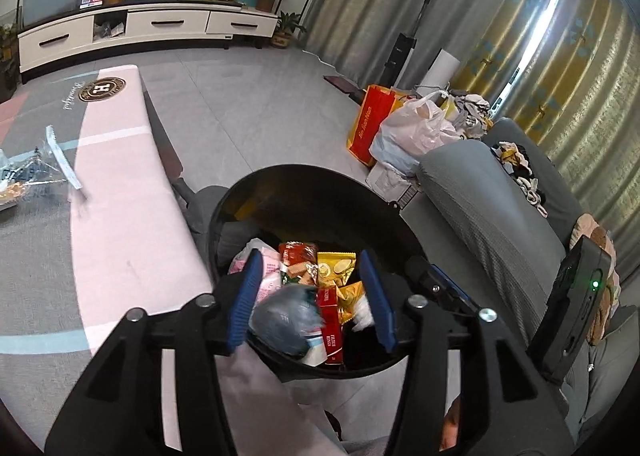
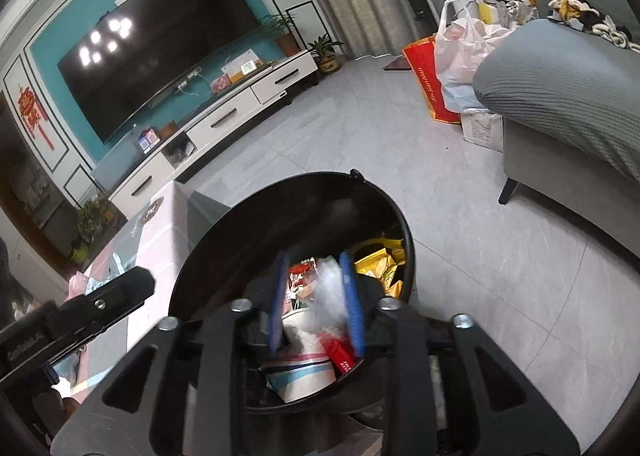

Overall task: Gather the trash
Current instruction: 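Carry the grey bag and tissue over the black bin and release both, then move both tools back over the table toward the blue cloth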

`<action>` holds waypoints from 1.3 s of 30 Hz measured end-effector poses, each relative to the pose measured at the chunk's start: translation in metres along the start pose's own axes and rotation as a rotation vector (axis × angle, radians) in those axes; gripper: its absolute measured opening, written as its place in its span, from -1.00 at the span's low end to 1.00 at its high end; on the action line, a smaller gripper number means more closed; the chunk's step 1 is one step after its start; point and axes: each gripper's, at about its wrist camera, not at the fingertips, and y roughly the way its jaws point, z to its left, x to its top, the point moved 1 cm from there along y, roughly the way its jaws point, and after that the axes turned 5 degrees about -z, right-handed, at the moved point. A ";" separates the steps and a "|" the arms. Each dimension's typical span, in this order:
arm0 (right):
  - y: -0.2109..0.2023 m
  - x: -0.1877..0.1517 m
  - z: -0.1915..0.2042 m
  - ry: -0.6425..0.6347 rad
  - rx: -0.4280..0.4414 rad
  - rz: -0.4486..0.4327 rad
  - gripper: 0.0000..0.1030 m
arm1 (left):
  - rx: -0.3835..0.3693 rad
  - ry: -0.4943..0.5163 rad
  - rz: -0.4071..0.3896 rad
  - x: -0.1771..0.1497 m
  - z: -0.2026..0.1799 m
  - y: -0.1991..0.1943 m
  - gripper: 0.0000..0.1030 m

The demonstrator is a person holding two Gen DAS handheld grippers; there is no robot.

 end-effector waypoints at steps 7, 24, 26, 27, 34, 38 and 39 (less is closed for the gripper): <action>-0.003 -0.002 0.008 -0.022 0.018 -0.005 -0.30 | 0.037 0.001 -0.032 -0.009 0.012 -0.028 0.26; -0.017 -0.031 0.089 -0.188 0.307 0.107 0.25 | 0.456 -0.190 -0.160 -0.081 0.153 -0.192 0.68; -0.020 -0.037 0.104 -0.215 0.355 0.129 0.26 | 0.510 -0.265 -0.183 -0.089 0.179 -0.213 0.68; -0.022 -0.039 0.109 -0.222 0.370 0.137 0.26 | 0.530 -0.295 -0.192 -0.093 0.191 -0.222 0.68; -0.026 -0.060 0.145 -0.285 0.421 0.193 0.26 | 0.550 -0.410 -0.240 -0.101 0.230 -0.248 0.68; -0.025 -0.072 0.160 -0.323 0.423 0.219 0.26 | 0.529 -0.427 -0.253 -0.090 0.243 -0.241 0.68; -0.025 -0.075 0.163 -0.329 0.423 0.223 0.26 | 0.525 -0.432 -0.255 -0.088 0.245 -0.238 0.68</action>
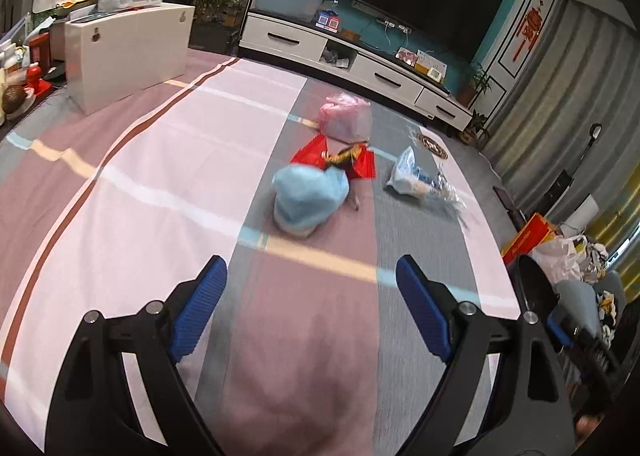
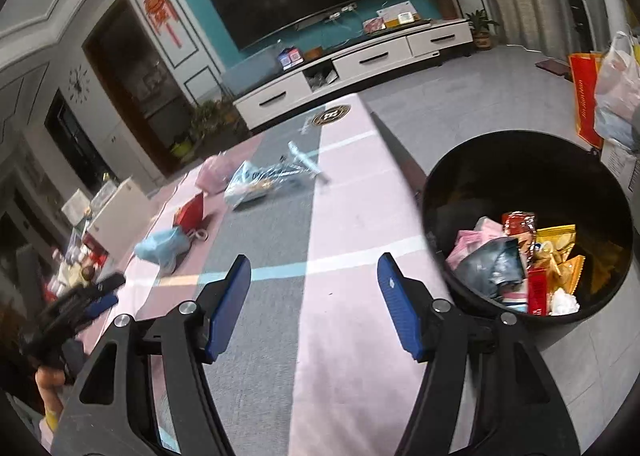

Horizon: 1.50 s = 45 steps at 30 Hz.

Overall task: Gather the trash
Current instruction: 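Move both tools back over the table toward the blue cloth, then grasp the blue knitted cloth with the left tool while the right tool grasps the red snack bag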

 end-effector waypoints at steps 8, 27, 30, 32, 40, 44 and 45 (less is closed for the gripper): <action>0.016 -0.005 0.015 -0.038 -0.003 0.044 0.26 | 0.020 -0.021 -0.006 0.028 -0.002 0.047 0.46; 0.135 0.014 0.123 -0.123 0.189 0.232 0.26 | -0.032 -0.093 -0.124 0.036 0.058 -0.019 -0.76; 0.152 0.012 0.153 -0.243 0.154 0.216 0.26 | -0.044 -0.113 -0.125 0.036 0.069 -0.017 -0.76; 0.161 0.011 0.174 -0.345 0.144 0.196 0.26 | -0.061 -0.131 -0.125 0.036 0.074 -0.016 -0.76; 0.216 0.001 0.219 -0.654 0.024 0.212 0.15 | -0.105 -0.158 -0.130 0.034 0.088 -0.012 -0.76; 0.234 -0.006 0.222 -0.726 -0.049 0.233 -0.57 | -0.120 -0.174 -0.106 0.033 0.093 -0.005 -0.76; 0.233 -0.006 0.221 -0.722 -0.049 0.231 -0.77 | -0.122 -0.176 -0.103 0.032 0.094 -0.004 -0.76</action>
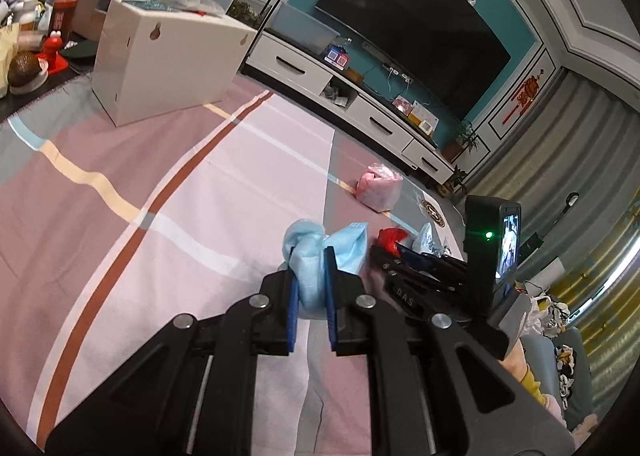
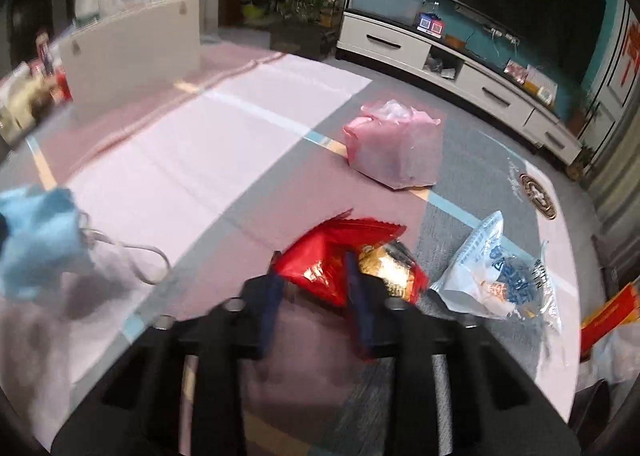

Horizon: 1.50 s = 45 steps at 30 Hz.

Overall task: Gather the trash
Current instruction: 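Grasp the blue knitted cloth with the left tool while the right tool grasps the red snack bag, then carry the blue cloth and red snack bag over the black bin and release both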

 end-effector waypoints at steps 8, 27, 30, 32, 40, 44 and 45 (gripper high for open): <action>-0.066 -0.016 -0.008 0.140 0.117 -0.104 -0.84 | 0.014 0.044 0.004 -0.007 -0.011 -0.005 -0.76; -0.204 -0.104 -0.062 0.387 0.181 -0.249 -0.84 | 0.032 0.290 0.053 -0.057 -0.113 -0.041 -0.75; -0.216 -0.116 -0.076 0.416 0.166 -0.267 -0.84 | 0.022 0.330 0.062 -0.066 -0.132 -0.044 -0.75; -0.222 -0.123 -0.083 0.433 0.159 -0.275 -0.84 | 0.016 0.350 0.066 -0.071 -0.143 -0.045 -0.75; -0.249 -0.152 -0.123 0.515 0.112 -0.321 -0.84 | -0.019 0.451 0.091 -0.091 -0.192 -0.040 -0.74; -0.258 -0.167 -0.144 0.562 0.083 -0.337 -0.84 | -0.039 0.501 0.108 -0.102 -0.218 -0.033 -0.73; -0.260 -0.171 -0.151 0.575 0.072 -0.341 -0.84 | -0.042 0.510 0.111 -0.104 -0.224 -0.031 -0.74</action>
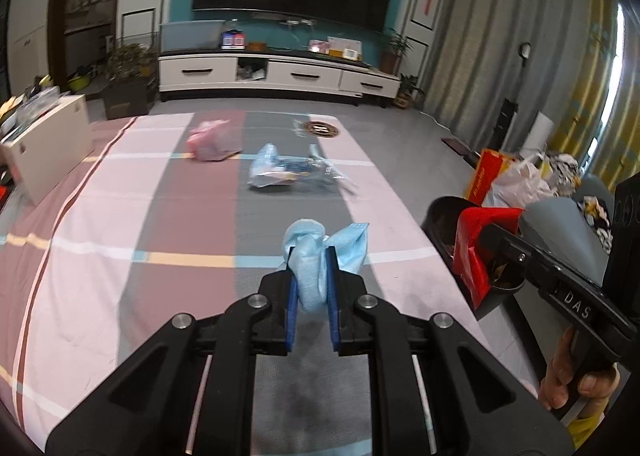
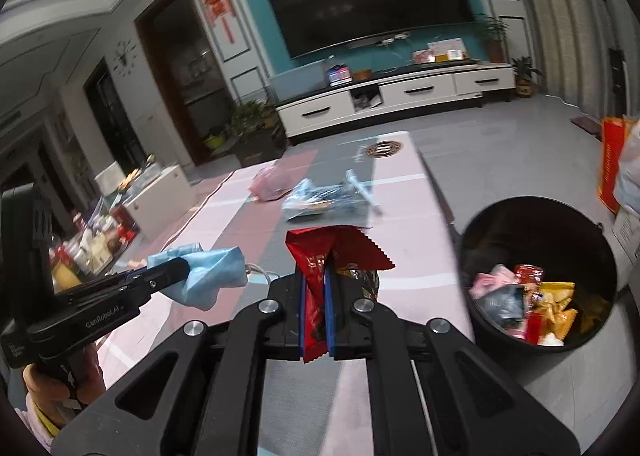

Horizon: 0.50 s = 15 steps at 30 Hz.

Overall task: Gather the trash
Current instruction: 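Carry the blue cloth and red snack bag over the black bin and release both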

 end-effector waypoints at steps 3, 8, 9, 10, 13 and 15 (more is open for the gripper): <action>-0.009 0.002 -0.020 0.032 -0.027 -0.020 -0.84 | -0.023 0.036 0.008 0.003 -0.022 0.009 -0.74; -0.022 0.006 -0.055 0.083 -0.068 -0.050 -0.84 | -0.052 0.100 0.017 0.008 -0.057 0.025 -0.73; -0.024 0.007 -0.061 0.091 -0.079 -0.056 -0.84 | -0.060 0.114 0.017 0.010 -0.065 0.029 -0.73; -0.027 0.007 -0.068 0.098 -0.088 -0.062 -0.84 | -0.067 0.126 0.016 0.011 -0.072 0.031 -0.73; -0.031 0.009 -0.085 0.120 -0.113 -0.075 -0.84 | -0.084 0.162 0.011 0.015 -0.092 0.041 -0.73; -0.034 0.010 -0.096 0.134 -0.125 -0.080 -0.84 | -0.097 0.182 0.008 0.018 -0.105 0.048 -0.73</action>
